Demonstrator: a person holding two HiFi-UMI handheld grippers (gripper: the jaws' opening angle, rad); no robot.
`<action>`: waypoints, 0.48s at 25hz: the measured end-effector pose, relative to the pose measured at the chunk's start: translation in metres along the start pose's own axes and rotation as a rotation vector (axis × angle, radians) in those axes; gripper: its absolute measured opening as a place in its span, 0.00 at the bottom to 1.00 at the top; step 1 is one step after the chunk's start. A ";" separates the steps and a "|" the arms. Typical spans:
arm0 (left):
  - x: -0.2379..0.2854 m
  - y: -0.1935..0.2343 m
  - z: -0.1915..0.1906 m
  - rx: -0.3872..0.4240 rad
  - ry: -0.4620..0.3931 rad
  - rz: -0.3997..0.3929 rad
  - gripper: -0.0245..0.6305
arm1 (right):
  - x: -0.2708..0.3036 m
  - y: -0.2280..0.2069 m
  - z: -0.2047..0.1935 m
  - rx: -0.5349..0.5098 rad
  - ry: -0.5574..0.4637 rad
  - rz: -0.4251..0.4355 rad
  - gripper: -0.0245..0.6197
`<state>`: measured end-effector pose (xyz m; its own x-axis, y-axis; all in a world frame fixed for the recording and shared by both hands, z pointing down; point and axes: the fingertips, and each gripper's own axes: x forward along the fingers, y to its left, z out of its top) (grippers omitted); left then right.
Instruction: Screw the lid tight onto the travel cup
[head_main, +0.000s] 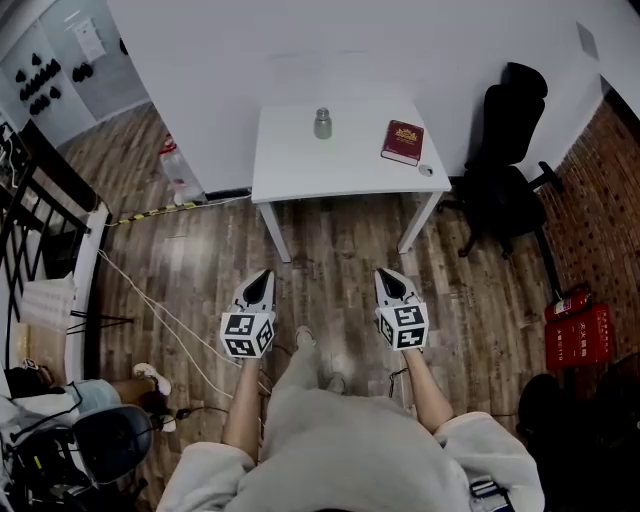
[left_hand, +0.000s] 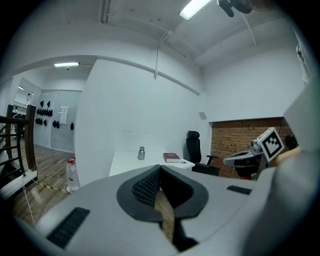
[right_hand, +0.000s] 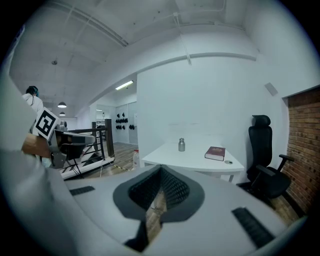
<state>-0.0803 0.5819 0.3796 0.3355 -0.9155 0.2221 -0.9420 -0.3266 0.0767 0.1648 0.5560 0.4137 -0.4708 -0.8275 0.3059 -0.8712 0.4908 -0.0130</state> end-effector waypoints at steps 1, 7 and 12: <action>0.005 0.001 0.000 -0.002 -0.002 -0.002 0.05 | 0.003 -0.002 0.000 0.001 0.002 0.000 0.04; 0.039 0.019 0.003 -0.010 0.003 -0.003 0.05 | 0.035 -0.015 0.007 0.002 0.004 -0.005 0.04; 0.084 0.043 0.007 -0.019 0.007 -0.015 0.05 | 0.077 -0.028 0.016 0.001 0.010 -0.011 0.04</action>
<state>-0.0926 0.4898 0.3951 0.3499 -0.9088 0.2271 -0.9367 -0.3360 0.0988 0.1509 0.4738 0.4227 -0.4599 -0.8301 0.3153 -0.8763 0.4816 -0.0104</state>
